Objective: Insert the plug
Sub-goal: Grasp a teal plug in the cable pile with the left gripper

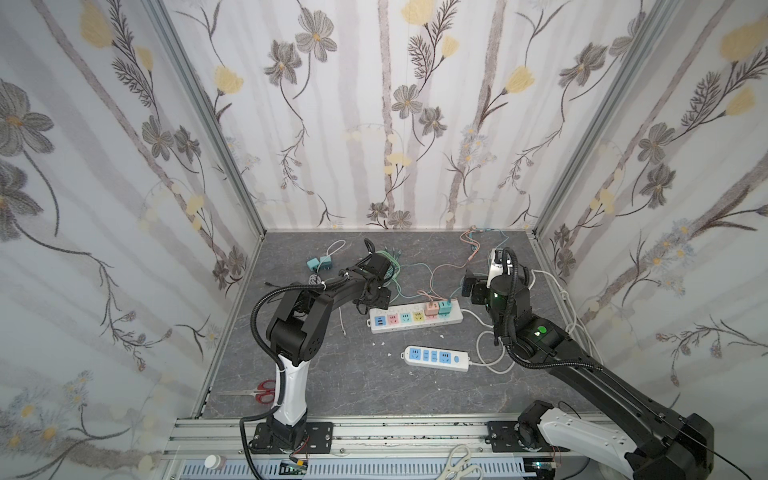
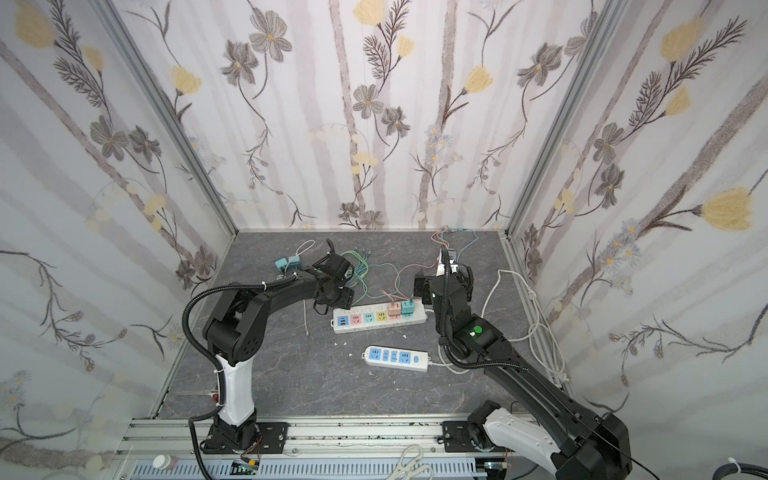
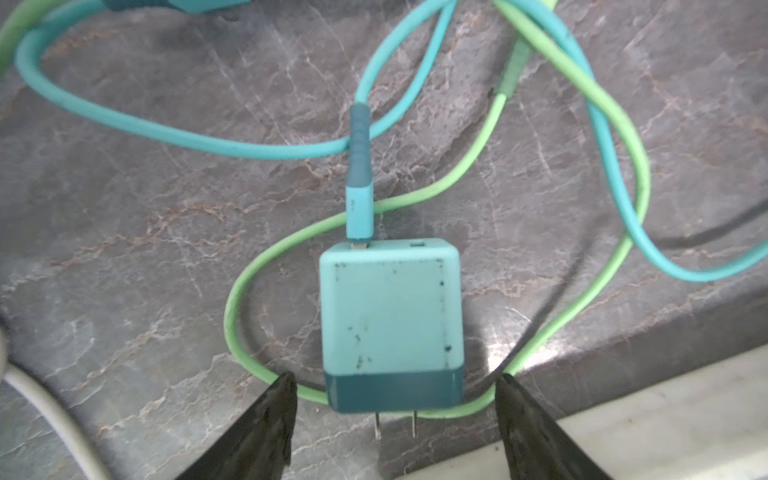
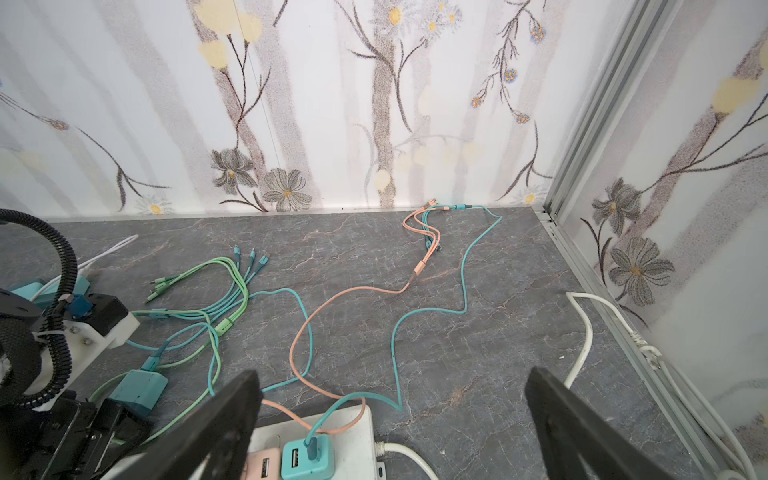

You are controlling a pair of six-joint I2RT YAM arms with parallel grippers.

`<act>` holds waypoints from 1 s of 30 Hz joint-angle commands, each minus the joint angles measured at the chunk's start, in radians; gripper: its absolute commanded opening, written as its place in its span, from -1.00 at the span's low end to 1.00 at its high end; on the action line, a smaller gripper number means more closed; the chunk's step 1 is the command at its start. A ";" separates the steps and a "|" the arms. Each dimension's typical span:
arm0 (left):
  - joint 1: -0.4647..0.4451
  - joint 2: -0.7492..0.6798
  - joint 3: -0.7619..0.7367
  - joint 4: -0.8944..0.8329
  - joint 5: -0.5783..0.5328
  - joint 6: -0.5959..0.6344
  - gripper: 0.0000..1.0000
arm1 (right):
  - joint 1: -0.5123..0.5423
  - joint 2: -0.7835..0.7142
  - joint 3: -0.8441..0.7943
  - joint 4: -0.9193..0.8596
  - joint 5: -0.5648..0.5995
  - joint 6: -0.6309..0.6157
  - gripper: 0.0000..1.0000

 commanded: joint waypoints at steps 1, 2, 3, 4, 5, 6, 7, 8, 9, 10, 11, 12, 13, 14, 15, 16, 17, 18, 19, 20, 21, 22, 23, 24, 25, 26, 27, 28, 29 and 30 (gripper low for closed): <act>-0.001 0.029 0.036 -0.045 -0.021 0.009 0.53 | 0.000 -0.004 -0.002 0.054 0.015 -0.003 0.99; -0.001 0.038 0.045 -0.052 -0.023 0.011 0.53 | 0.000 -0.005 -0.004 0.060 0.011 -0.009 0.99; -0.001 0.046 0.049 -0.058 -0.021 0.012 0.53 | 0.000 -0.007 -0.002 0.063 0.008 -0.013 0.99; -0.001 0.053 0.049 -0.062 -0.017 0.013 0.53 | 0.000 -0.007 -0.001 0.065 0.003 -0.017 0.99; -0.003 0.059 0.049 -0.065 -0.015 0.014 0.52 | -0.001 -0.009 -0.002 0.069 -0.003 -0.020 0.99; -0.003 0.065 0.076 -0.069 -0.017 0.014 0.49 | 0.000 -0.010 -0.003 0.071 -0.008 -0.025 0.99; -0.003 0.070 0.085 -0.072 -0.017 0.014 0.45 | 0.000 -0.012 -0.004 0.070 -0.011 -0.025 0.99; -0.004 0.073 0.089 -0.074 -0.018 0.013 0.40 | 0.000 -0.013 -0.004 0.071 -0.011 -0.026 0.99; -0.004 0.076 0.093 -0.077 -0.019 0.012 0.34 | -0.001 -0.014 -0.006 0.070 -0.011 -0.025 0.99; -0.004 0.078 0.096 -0.078 -0.018 0.013 0.30 | -0.001 -0.014 -0.007 0.069 -0.009 -0.025 0.99; -0.004 0.080 0.100 -0.081 -0.020 0.013 0.25 | 0.000 -0.013 -0.009 0.068 -0.006 -0.025 0.99; -0.006 0.084 0.105 -0.085 -0.017 0.015 0.22 | 0.000 -0.010 -0.008 0.066 -0.001 -0.025 0.99; -0.006 0.087 0.110 -0.092 -0.015 0.017 0.20 | -0.001 -0.008 -0.007 0.061 0.004 -0.025 0.99; -0.007 0.092 0.118 -0.101 -0.017 0.019 0.19 | -0.001 -0.006 -0.006 0.055 0.010 -0.024 0.99; -0.008 0.095 0.124 -0.107 -0.025 0.021 0.17 | 0.000 -0.004 -0.004 0.049 0.016 -0.024 0.99; -0.009 0.097 0.126 -0.108 -0.034 0.022 0.17 | 0.000 -0.003 -0.003 0.047 0.018 -0.023 0.99; -0.009 0.098 0.126 -0.108 -0.044 0.023 0.17 | 0.000 0.000 -0.002 0.042 0.018 -0.022 0.99; -0.009 0.098 0.127 -0.106 -0.051 0.023 0.16 | -0.001 0.002 -0.002 0.040 0.018 -0.021 0.99; -0.009 0.098 0.128 -0.105 -0.056 0.025 0.14 | 0.000 0.003 -0.001 0.038 0.017 -0.019 0.99; -0.009 0.100 0.130 -0.107 -0.063 0.026 0.09 | -0.001 0.005 0.002 0.035 0.016 -0.018 0.99; -0.009 0.101 0.135 -0.109 -0.067 0.028 0.06 | -0.001 0.006 0.004 0.034 0.020 -0.011 0.99; -0.009 0.102 0.138 -0.111 -0.071 0.027 -0.01 | -0.001 0.007 0.005 0.029 0.022 -0.001 0.99; -0.009 0.099 0.138 -0.113 -0.074 0.027 -0.12 | -0.002 0.009 0.008 0.022 0.029 0.018 0.99; -0.009 0.091 0.136 -0.110 -0.081 0.027 -0.22 | -0.003 0.011 0.010 0.015 0.036 0.038 0.99; -0.008 0.081 0.130 -0.104 -0.087 0.027 -0.30 | -0.005 0.012 0.011 0.012 0.042 0.052 0.99; -0.009 0.066 0.120 -0.093 -0.097 0.031 -0.40 | -0.005 0.014 0.012 0.011 0.045 0.063 0.99; -0.008 0.048 0.108 -0.079 -0.109 0.035 -0.50 | -0.006 0.015 0.012 0.004 0.034 0.068 0.99; -0.005 0.033 0.099 -0.068 -0.124 0.040 -0.59 | -0.006 0.014 0.015 -0.009 0.022 0.068 0.99; 0.001 0.016 0.089 -0.061 -0.148 0.044 -0.67 | -0.007 0.014 0.020 -0.023 0.013 0.068 0.99; 0.012 0.003 0.081 -0.059 -0.167 0.047 -0.74 | -0.008 0.014 0.025 -0.035 -0.002 0.068 0.99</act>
